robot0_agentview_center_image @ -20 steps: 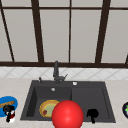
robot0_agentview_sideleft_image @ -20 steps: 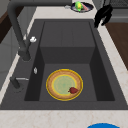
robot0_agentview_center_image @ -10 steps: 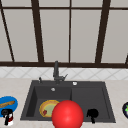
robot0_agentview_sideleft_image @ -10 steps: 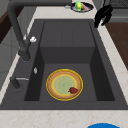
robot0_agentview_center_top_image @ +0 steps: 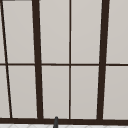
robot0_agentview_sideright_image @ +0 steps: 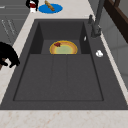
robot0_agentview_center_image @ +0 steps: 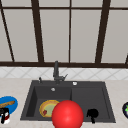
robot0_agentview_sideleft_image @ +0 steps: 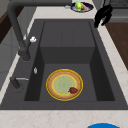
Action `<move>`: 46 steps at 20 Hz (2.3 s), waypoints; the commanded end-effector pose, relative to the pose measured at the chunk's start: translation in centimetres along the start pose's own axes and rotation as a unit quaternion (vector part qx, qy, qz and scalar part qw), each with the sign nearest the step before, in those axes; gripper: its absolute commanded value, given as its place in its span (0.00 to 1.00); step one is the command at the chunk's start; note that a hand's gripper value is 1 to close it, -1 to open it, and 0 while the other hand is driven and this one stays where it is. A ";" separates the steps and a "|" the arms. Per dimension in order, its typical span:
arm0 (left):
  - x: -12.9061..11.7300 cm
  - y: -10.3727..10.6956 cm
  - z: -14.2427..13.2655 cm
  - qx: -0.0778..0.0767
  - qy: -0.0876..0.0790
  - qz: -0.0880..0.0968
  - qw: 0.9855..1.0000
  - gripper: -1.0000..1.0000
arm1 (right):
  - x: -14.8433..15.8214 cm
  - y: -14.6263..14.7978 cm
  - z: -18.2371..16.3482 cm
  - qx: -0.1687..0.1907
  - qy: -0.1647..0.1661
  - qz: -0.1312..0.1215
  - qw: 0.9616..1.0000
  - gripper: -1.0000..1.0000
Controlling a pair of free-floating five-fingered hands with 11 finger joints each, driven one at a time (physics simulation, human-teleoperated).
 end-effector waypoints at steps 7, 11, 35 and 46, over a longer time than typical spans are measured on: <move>-3.9 -0.2 0.2 0.027 0.011 -0.018 0.999 1.00 | 0.0 0.0 0.0 0.000 0.000 0.000 1.000 0.50; -4.2 1.5 0.2 0.019 0.008 0.024 1.000 1.00 | 0.0 0.0 0.0 0.000 0.000 0.000 1.000 0.50; -1.6 -0.5 0.4 0.016 -0.027 0.044 0.999 0.00 | 0.0 0.0 0.0 0.000 0.000 0.000 1.000 0.50; 1.5 2.5 0.1 0.013 -0.039 0.076 0.996 0.00 | 0.0 0.0 0.0 0.000 0.000 0.000 1.000 0.50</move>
